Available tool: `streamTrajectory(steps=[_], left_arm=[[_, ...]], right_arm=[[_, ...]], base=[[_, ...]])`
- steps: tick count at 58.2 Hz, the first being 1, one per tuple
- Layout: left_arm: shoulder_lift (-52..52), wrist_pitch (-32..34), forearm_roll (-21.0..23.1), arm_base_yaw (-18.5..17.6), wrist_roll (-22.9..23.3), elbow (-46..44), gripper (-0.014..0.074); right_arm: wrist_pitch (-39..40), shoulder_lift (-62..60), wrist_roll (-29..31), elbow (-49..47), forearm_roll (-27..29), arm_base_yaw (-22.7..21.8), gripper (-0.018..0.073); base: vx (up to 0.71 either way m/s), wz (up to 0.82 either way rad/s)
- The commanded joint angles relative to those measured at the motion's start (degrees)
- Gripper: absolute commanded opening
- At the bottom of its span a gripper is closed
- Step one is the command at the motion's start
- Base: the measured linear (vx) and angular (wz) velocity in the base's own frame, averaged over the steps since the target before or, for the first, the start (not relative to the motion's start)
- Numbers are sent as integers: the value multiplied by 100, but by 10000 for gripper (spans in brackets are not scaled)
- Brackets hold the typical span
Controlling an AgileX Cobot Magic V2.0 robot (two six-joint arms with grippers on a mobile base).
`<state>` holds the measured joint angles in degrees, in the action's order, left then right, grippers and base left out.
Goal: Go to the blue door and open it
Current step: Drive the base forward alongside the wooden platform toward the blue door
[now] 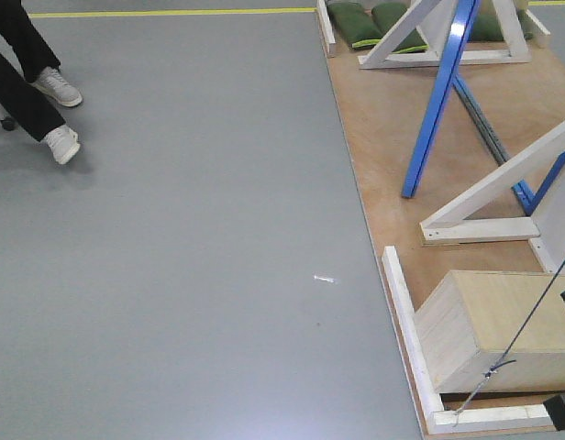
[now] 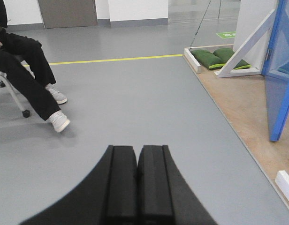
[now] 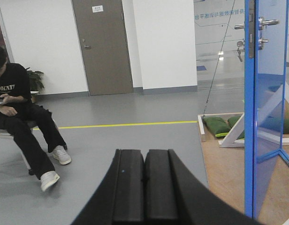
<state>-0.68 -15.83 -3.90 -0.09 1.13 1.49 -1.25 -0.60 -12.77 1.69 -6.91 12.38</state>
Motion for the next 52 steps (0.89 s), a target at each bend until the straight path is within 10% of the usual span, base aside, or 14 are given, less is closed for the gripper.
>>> streamTrajectory(steps=[1,52], left_arm=[[-68,489,12,-37,39,-149,73],[-68,489,12,-37,39,-149,73]], right_arm=[[459,-38,26,16,-61,10,12],[459,-38,26,16,-61,10,12]], base=[[0,0],[1,0]])
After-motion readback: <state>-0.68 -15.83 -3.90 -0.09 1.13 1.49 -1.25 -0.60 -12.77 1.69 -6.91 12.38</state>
